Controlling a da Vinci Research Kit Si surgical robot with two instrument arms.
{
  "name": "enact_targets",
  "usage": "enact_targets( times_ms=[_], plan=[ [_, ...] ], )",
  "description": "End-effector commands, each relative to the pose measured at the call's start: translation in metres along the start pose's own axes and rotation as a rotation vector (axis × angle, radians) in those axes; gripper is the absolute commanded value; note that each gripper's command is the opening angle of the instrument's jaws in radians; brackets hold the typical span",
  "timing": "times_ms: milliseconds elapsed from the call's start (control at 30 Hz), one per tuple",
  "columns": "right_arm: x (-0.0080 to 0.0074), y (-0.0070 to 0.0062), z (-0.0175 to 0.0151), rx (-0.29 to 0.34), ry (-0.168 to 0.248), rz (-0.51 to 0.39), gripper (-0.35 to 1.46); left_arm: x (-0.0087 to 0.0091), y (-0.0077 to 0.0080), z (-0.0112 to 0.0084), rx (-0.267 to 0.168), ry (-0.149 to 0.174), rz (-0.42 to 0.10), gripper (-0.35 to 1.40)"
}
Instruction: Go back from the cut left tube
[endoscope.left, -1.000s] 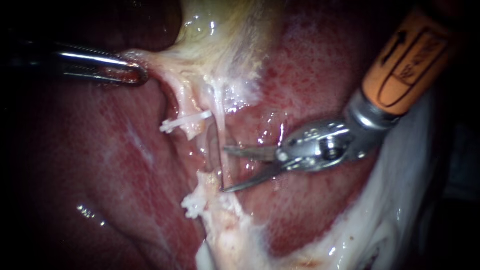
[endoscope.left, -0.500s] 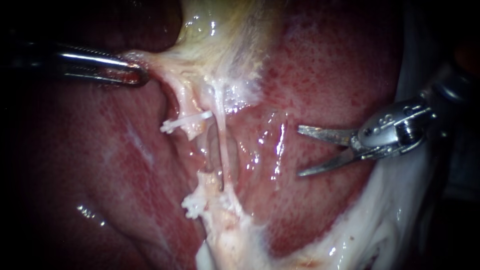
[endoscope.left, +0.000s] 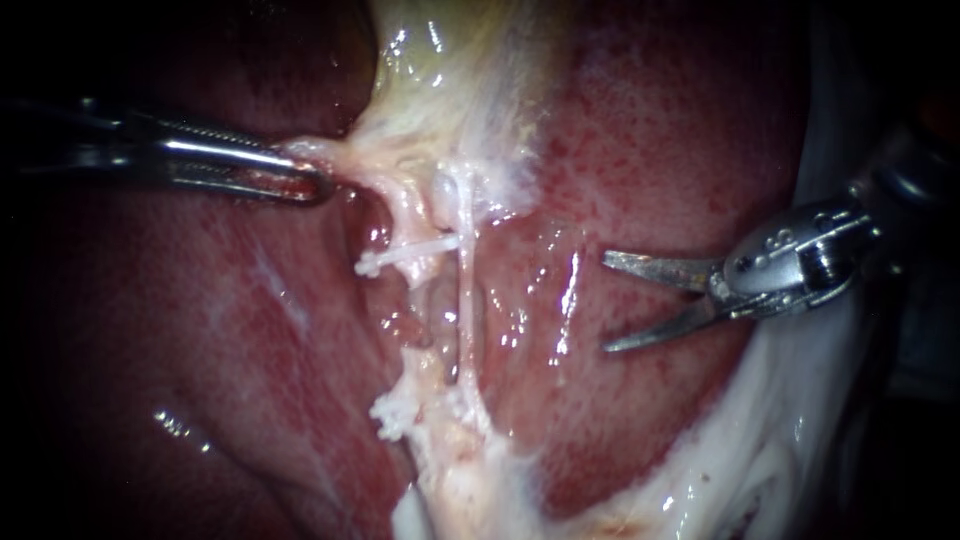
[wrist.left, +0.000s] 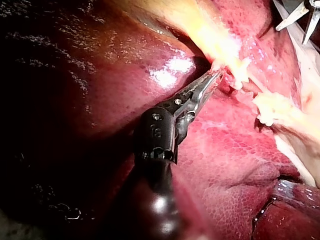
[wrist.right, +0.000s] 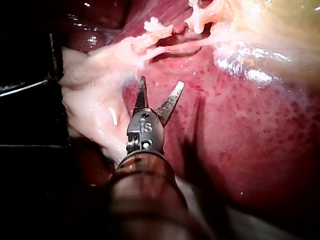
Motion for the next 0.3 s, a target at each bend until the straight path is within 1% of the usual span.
enact_targets(
  times_ms=[33, 300],
  plan=[
    [0.0000, 0.0000, 0.0000, 0.001, 0.000, -0.001, 1.45, 0.0000, 0.0000, 0.0000, 0.001, -0.001, -0.001, -0.35],
    [0.0000, 0.0000, 0.0000, 0.001, 0.000, -0.001, 1.45, 0.0001, 0.0000, -0.0002, 0.000, -0.001, -0.002, -0.35]
  ],
)
